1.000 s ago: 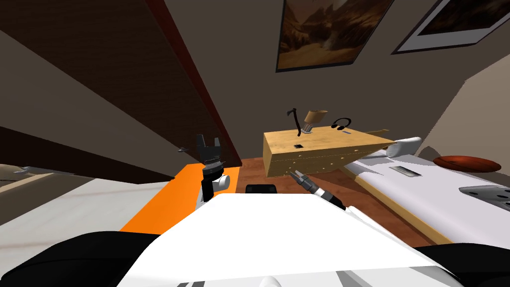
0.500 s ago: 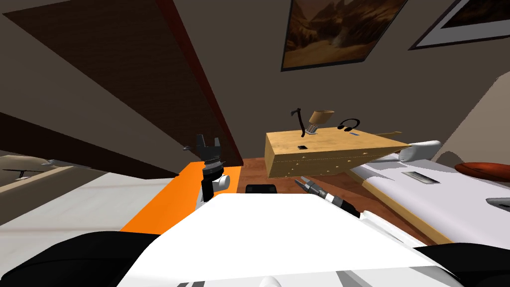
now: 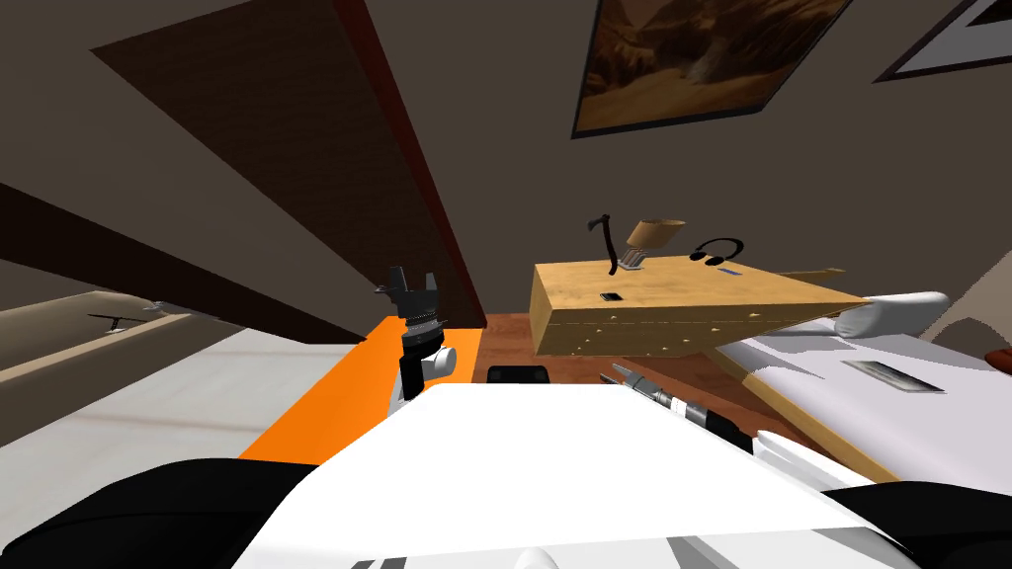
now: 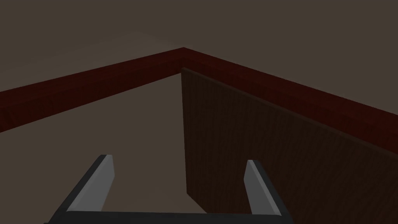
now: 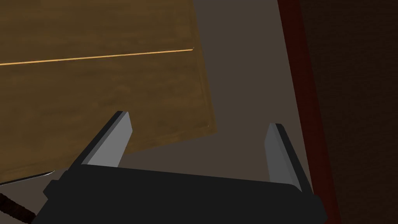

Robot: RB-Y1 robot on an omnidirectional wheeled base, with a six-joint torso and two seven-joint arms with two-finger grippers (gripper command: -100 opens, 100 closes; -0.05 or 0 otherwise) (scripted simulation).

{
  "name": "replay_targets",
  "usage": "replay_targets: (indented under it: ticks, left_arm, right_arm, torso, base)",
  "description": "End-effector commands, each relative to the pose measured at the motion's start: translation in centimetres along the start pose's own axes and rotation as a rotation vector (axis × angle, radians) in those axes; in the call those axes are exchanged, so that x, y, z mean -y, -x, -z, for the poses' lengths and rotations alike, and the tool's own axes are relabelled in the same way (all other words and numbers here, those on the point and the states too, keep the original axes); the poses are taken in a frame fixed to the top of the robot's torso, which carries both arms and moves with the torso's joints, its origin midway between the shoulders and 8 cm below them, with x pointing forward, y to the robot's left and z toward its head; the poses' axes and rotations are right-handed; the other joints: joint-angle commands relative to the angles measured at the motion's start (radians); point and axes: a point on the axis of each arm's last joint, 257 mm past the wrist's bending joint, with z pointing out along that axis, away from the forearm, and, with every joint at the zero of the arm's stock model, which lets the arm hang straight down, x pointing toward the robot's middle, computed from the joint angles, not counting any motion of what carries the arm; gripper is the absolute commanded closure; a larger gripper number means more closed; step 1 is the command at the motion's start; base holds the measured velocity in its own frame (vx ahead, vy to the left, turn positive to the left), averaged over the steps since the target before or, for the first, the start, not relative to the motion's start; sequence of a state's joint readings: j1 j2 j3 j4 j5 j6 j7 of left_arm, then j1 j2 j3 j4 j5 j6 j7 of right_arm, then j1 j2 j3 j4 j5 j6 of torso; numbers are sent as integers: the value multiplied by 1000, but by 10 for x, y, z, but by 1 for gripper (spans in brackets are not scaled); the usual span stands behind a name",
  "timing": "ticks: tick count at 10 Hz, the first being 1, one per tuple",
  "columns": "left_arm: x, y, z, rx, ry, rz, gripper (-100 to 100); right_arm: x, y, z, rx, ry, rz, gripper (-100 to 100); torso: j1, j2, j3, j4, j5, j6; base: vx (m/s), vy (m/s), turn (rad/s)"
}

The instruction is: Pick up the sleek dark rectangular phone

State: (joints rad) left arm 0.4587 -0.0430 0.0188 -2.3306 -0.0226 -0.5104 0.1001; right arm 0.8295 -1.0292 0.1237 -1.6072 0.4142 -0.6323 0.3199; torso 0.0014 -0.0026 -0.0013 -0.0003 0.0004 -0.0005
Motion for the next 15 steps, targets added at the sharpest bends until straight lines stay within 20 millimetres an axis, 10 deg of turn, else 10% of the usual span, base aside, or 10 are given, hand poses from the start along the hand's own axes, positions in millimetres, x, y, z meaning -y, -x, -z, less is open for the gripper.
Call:
replay_targets:
  ticks: [1, 7, 15]
  left_arm:
    - [0, 0, 0, 0, 0, 0, 0]
    - [0, 0, 0, 0, 0, 0, 0]
    - [0, 0, 0, 0, 0, 0, 0]
  right_arm:
    - [14, -9, 11, -57, -7, 40, -100]
    - [65, -53, 69, -294, -41, 177, -100]
    - [139, -61, 156, -598, -69, 381, -100]
  torso:
    - [0, 0, 0, 0, 0, 0]
    - [0, 0, 0, 0, 0, 0]
    - [-1, -1, -1, 0, 0, 1]
  base:
    - [29, 15, 59]
    - [28, 14, 99]
    - [43, 2, 115]
